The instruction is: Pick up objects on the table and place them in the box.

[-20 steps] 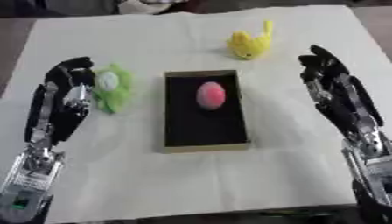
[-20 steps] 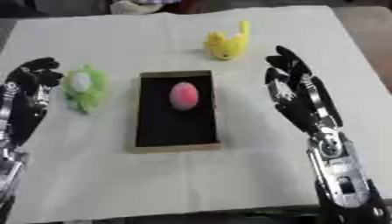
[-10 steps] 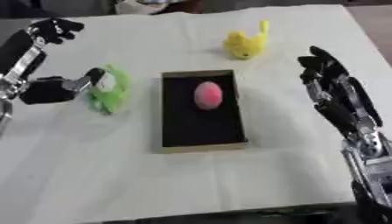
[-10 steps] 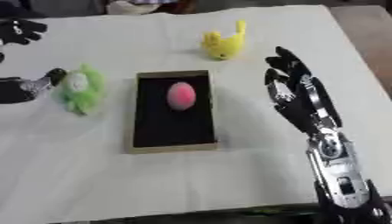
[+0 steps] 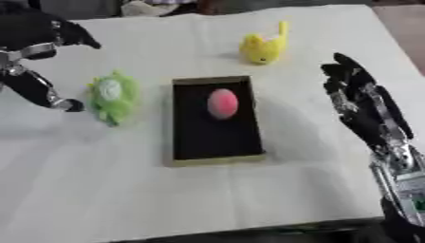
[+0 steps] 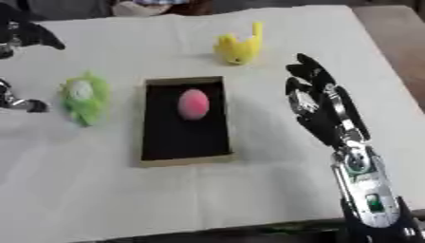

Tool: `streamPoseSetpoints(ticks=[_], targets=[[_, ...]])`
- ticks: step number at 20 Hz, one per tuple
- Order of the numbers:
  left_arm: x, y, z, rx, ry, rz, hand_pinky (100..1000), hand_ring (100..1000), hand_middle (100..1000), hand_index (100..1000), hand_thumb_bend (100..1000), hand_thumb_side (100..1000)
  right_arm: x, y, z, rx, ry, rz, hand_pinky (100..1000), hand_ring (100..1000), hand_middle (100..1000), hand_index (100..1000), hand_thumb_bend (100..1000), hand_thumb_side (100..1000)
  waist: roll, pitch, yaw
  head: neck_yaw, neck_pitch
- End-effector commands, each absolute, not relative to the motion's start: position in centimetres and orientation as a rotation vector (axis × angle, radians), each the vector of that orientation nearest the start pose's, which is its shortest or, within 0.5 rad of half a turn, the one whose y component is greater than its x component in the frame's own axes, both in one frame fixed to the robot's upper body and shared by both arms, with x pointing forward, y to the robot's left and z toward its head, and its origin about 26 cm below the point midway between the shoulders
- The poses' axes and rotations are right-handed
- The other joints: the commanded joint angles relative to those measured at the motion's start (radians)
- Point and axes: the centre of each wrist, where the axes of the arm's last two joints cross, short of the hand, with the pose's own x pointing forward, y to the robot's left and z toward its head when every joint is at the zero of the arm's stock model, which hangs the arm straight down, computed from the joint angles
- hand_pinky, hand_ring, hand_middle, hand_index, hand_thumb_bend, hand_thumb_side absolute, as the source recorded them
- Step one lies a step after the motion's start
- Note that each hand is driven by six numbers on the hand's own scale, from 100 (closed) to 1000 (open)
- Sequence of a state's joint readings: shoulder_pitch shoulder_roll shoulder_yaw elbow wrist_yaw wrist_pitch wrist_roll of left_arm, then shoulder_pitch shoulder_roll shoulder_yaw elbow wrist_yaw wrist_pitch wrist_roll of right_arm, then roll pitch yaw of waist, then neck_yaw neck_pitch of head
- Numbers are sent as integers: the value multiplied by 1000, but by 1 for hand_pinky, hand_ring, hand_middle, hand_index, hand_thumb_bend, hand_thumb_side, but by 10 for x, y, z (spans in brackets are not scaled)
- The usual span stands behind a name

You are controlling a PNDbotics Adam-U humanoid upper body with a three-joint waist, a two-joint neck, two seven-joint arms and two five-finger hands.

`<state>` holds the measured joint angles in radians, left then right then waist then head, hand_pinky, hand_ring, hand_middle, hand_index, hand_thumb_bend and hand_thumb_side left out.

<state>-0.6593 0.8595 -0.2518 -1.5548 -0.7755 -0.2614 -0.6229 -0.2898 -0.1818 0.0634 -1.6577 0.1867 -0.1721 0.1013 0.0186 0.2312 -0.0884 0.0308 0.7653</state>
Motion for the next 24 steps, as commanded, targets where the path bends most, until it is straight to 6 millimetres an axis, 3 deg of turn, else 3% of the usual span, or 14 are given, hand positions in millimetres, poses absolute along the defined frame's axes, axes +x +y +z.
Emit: streamPoseSetpoints(ticks=[1,11,24], targets=[[387,328,267,1081,-1172,-2003,829,833,832,914,647,252,339,-238,106,-141,-2079,560,835,915,817,962,100,640,16,-35,-1,-5,5],[422,316,243,1107,-1102,-2107,840,854,851,920,678,248,339,-237,104,-136,-2073,562,835,915,817,962,100,639,14,-42,-5,-9,5],[445,294,222,1200,-1176,-2108,846,858,852,923,669,234,339,-236,104,-130,-2072,561,835,915,816,962,100,641,9,-42,-13,-3,5]])
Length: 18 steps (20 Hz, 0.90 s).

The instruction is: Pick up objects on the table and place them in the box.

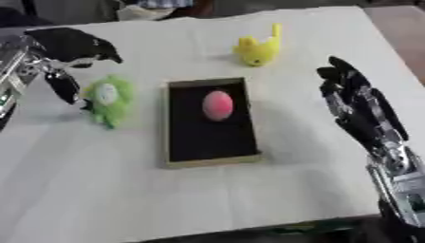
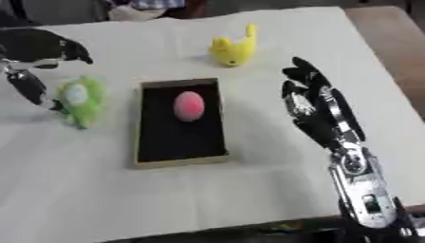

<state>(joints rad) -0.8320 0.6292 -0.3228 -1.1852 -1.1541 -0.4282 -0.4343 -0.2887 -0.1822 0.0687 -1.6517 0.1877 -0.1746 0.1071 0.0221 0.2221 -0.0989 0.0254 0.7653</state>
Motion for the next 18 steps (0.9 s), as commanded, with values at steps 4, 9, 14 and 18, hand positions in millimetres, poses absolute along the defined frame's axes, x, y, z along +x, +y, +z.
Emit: streamPoseSetpoints(ticks=[4,9,14,18], targets=[[449,294,214,-1549,1537,2858,842,852,847,918,649,230,339,-236,104,-128,-2073,562,835,915,816,962,100,641,6,-31,-7,2,5],[451,296,208,-1481,1489,2950,836,840,838,909,634,221,339,-236,104,-128,-2072,562,836,915,816,962,100,642,6,-31,-9,1,5],[451,300,203,-1419,1411,3070,816,800,804,876,593,195,339,-237,103,-129,-2071,562,836,915,816,962,100,643,8,-31,-9,-1,5],[450,303,205,-1410,1400,3115,774,702,719,798,545,153,339,-237,103,-130,-2071,560,836,915,816,962,100,645,8,-32,-8,-3,5]])
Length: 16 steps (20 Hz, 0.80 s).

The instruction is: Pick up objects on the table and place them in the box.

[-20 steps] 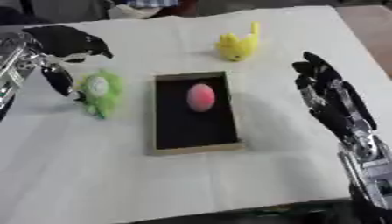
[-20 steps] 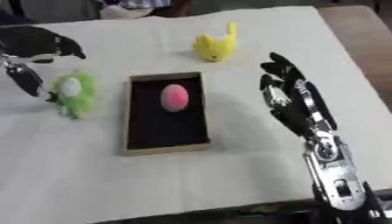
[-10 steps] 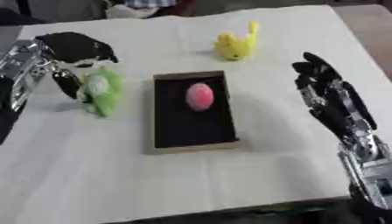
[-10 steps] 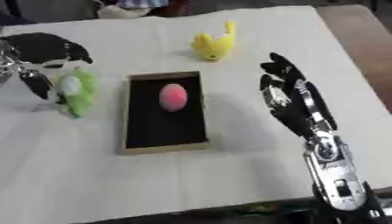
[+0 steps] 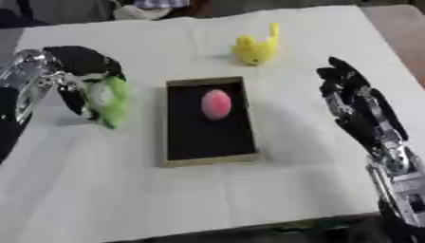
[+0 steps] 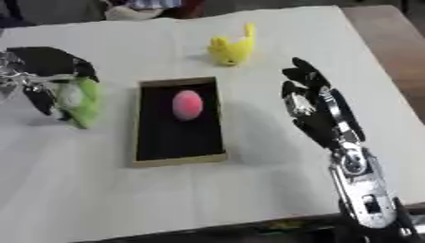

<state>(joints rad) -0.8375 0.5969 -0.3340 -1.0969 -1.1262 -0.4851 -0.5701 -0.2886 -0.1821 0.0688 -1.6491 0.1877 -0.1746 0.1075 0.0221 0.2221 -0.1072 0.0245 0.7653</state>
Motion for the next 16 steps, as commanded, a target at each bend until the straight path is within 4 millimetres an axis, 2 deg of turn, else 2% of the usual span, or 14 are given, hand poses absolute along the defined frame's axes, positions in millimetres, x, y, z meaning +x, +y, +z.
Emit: streamPoseSetpoints(ticks=[1,4,10,13,16], targets=[[450,303,207,989,-992,-2173,758,668,684,771,528,140,339,-237,103,-129,-2071,560,836,915,816,962,100,645,8,-32,1,-2,5],[447,302,215,1018,-1082,-2130,699,551,558,667,434,100,339,-237,103,-130,-2070,559,836,915,816,962,100,646,8,-32,1,-3,5],[433,290,247,1081,-1326,-2037,692,530,530,646,356,100,339,-237,103,-130,-2070,557,836,916,816,962,100,648,10,-33,1,-5,5],[422,269,266,1073,-1467,-2036,698,534,534,650,349,100,339,-237,103,-128,-2071,558,837,916,816,962,100,650,11,-33,0,-6,5],[411,239,278,1042,-1554,-2130,705,547,547,659,356,100,339,-236,103,-126,-2069,560,837,916,815,962,100,649,13,-34,-5,-4,5]])
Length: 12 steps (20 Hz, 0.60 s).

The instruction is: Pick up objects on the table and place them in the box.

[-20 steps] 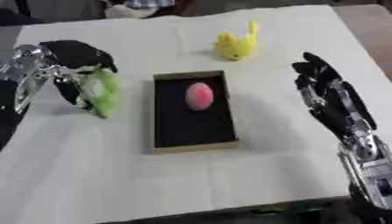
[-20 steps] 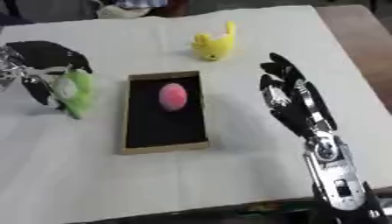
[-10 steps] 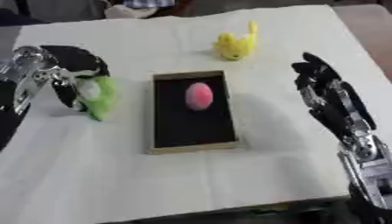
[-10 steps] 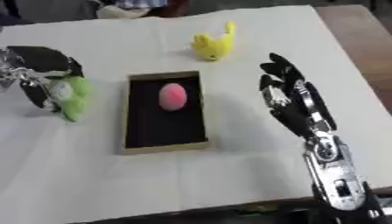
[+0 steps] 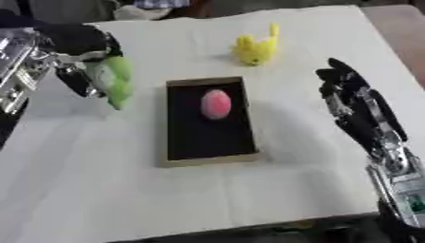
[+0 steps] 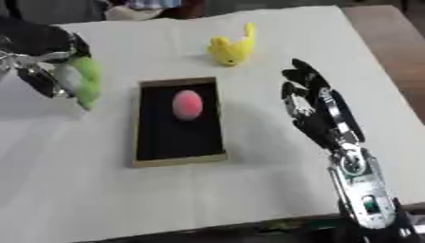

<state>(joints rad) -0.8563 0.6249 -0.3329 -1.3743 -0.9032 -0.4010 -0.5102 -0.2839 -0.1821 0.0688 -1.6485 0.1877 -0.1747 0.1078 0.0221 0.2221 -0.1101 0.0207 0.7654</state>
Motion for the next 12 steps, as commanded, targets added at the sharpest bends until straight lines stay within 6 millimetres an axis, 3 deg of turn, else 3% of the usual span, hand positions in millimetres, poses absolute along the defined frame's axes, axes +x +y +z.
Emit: streamPoseSetpoints(ticks=[1,6,12], targets=[[408,228,281,-1216,1873,2582,707,550,550,661,355,100,339,-236,102,-126,-2068,561,837,916,815,962,100,649,13,-35,-4,0,5],[402,180,277,-1011,1804,2590,715,566,566,674,348,110,339,-235,102,-122,-2068,556,837,915,815,962,100,650,12,-35,-17,5,5],[412,151,249,-881,1751,2663,723,590,585,689,349,150,339,-234,103,-118,-2068,556,837,908,813,962,100,651,12,-34,-30,9,5]])
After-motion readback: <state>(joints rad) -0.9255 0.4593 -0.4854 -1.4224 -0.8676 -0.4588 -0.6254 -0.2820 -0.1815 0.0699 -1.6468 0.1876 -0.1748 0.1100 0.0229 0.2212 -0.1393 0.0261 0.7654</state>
